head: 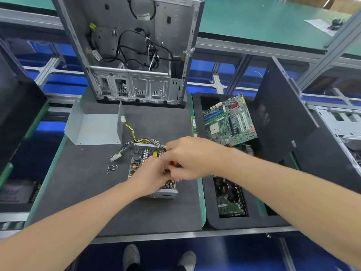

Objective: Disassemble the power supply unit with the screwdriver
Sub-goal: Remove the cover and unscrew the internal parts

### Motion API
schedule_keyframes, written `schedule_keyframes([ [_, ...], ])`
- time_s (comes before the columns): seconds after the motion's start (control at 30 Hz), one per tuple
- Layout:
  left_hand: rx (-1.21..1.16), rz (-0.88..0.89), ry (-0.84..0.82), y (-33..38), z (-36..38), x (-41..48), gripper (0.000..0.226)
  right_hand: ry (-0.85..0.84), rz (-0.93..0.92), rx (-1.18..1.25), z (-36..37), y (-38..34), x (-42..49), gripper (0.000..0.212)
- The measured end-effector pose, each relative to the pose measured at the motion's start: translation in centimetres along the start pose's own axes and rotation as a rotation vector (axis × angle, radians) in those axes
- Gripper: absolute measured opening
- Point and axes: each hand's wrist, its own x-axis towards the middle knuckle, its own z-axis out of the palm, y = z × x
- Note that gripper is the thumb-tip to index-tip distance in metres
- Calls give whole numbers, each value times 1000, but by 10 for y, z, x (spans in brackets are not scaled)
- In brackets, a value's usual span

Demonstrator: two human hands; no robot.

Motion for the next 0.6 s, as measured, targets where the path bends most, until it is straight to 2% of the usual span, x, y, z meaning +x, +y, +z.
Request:
schedule_keyframes([
  [0.03, 17, -6, 8, 0, 0, 0, 63, 82, 98, 44, 5, -8, -1, 14],
  [0.13, 23, -77, 48, -7, 6, 2, 53, 258, 516, 103, 17, -26, 9, 15],
  [0.2, 43, -78, 61, -7, 8, 3, 53, 287, 719, 115, 21, -32, 20, 17],
  [0.27, 65, -4, 34, -6, 7, 5, 47, 266, 823, 138, 24, -36, 28, 13],
  [0.33, 15, -11, 26, -12, 9, 6, 54, 246, 778, 109, 26, -33, 32, 23],
  [0.4, -47, -64, -11, -19, 8, 6, 54, 180, 615, 51, 24, -26, 32, 23],
  [0.47, -109, -41, -56, -19, 7, 4, 38, 73, 332, -20, 15, -16, 28, 10],
  [0.53, -157, -42, -84, -15, 8, 5, 13, -22, 69, -85, 7, -3, 21, 10],
  [0.6, -155, -38, -78, -13, 9, 5, 8, -44, -52, -102, 2, 7, 14, 11],
])
